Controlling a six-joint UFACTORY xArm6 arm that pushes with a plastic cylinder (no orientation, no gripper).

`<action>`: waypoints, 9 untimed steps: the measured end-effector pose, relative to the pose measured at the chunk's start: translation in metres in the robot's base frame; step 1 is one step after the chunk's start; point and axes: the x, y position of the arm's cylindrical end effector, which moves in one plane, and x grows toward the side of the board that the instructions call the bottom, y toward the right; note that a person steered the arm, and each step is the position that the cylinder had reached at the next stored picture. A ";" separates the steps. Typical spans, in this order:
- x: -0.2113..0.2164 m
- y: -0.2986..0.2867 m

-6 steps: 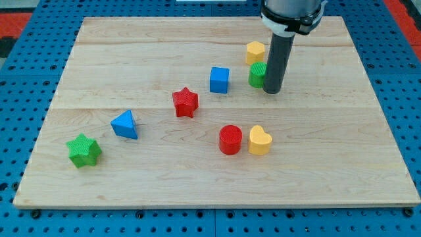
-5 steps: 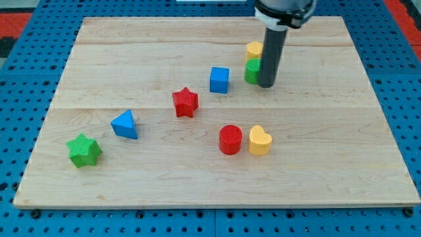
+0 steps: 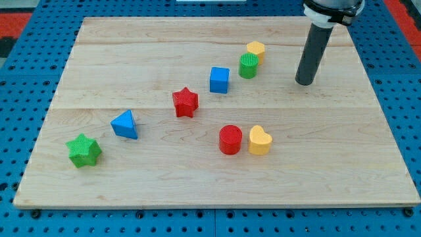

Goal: Push the yellow heart and the red circle left a bit

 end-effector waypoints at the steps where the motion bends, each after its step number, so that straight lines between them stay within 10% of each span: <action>1: 0.006 0.000; 2: 0.020 0.040; 4: 0.212 0.054; 6: 0.190 -0.085; 8: 0.065 -0.044; 9: 0.129 -0.004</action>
